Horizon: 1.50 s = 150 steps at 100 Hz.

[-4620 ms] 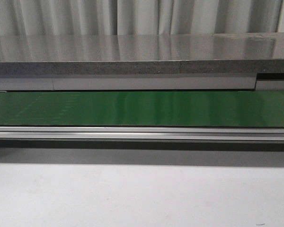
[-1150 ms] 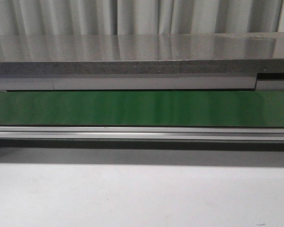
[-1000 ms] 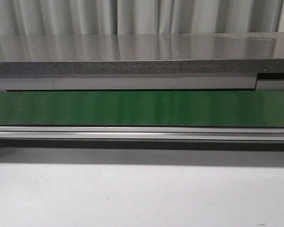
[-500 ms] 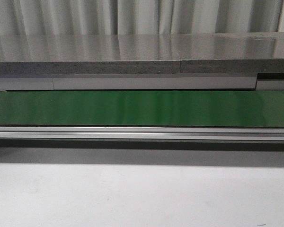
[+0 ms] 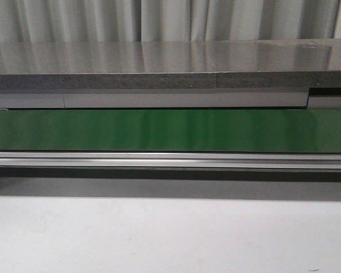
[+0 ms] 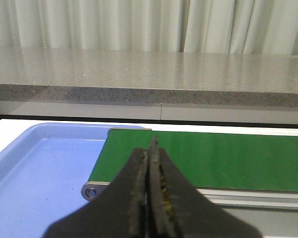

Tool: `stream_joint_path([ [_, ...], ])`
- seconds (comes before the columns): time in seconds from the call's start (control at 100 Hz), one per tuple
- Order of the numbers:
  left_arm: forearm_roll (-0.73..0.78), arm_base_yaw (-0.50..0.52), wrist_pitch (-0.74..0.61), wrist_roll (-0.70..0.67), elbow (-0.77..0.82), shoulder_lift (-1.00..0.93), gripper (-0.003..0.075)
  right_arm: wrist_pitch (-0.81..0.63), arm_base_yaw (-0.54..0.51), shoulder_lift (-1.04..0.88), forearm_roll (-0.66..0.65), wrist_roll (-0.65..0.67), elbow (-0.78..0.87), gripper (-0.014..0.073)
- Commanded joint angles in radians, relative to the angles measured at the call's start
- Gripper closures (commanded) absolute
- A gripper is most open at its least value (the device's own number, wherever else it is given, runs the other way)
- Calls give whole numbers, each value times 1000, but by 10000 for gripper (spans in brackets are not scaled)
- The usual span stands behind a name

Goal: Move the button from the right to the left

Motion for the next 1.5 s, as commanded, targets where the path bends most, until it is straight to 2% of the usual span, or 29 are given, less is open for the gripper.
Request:
stream_joint_path([
  [0.0,0,-7,-88,-14,45,-29,741,-16,2,-43,11,-11,-30,299],
  [0.07,0,-7,-88,-14,45,-29,741,-13,2,-43,11,-11,-30,401],
  [0.17,0,-7,-88,-14,45,-29,741,-12,2,-47,11,-11,-30,465],
  [0.51,0,-7,-88,-14,45,-29,741,41,4,-246,0,-8,-30,462],
  [0.74,0,-7,-88,-14,45,-29,741,118,85,-408,5,12,-30,462],
  [0.9,0,-7,-88,-14,45,-29,741,202,195,-417,9,65,-28,462],
  [1.05,0,-7,-88,-14,45,-29,741,196,279,-405,11,147,-27,462],
  [1.49,0,-7,-88,-14,45,-29,740,182,332,-293,12,264,-27,458],
])
